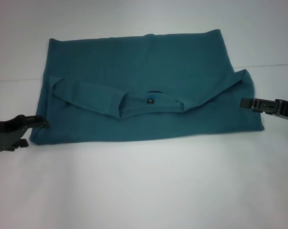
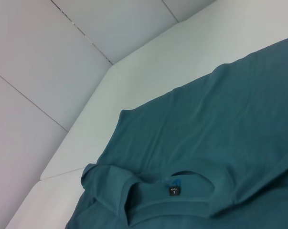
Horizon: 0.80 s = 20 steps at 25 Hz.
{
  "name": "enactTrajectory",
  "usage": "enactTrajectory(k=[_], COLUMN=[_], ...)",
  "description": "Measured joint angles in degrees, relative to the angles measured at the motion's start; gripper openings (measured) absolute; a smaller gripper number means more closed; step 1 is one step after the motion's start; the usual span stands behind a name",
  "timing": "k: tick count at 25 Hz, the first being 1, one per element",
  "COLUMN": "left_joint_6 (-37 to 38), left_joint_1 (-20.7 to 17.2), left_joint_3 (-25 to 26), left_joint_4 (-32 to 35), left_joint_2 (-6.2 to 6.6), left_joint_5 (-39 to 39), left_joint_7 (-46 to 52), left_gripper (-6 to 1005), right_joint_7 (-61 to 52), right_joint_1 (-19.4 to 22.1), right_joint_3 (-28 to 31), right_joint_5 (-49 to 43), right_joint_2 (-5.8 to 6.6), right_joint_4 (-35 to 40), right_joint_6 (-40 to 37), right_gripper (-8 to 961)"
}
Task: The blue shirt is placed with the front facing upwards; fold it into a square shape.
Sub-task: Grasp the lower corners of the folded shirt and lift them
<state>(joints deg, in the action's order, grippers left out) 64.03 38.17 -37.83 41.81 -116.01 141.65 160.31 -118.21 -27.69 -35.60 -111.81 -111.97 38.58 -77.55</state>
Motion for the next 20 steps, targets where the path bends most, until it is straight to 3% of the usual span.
enactTrajectory(k=[9,20], left_joint_6=[-2.71,-5.79], left_joint_1=[1.18,2.42], left_joint_3=[3.39,3.82], left_joint_4=[-4.99,-8.18], left_joint_2=[0.73,0.89], left_joint_5=[-0.44,-0.28], left_joint_7=[3.05,3.26], left_gripper=[948,947], right_joint_7=[0.00,0.07], right_joint_1=[-0.08,-0.09], right_joint_3=[0.00,0.00], right_joint_5=[-0.07,-0.25], right_joint_2=[0.00,0.00], right_joint_4=[0.00,0.00], right_joint_6=[0.16,0.34], right_gripper=[795,795])
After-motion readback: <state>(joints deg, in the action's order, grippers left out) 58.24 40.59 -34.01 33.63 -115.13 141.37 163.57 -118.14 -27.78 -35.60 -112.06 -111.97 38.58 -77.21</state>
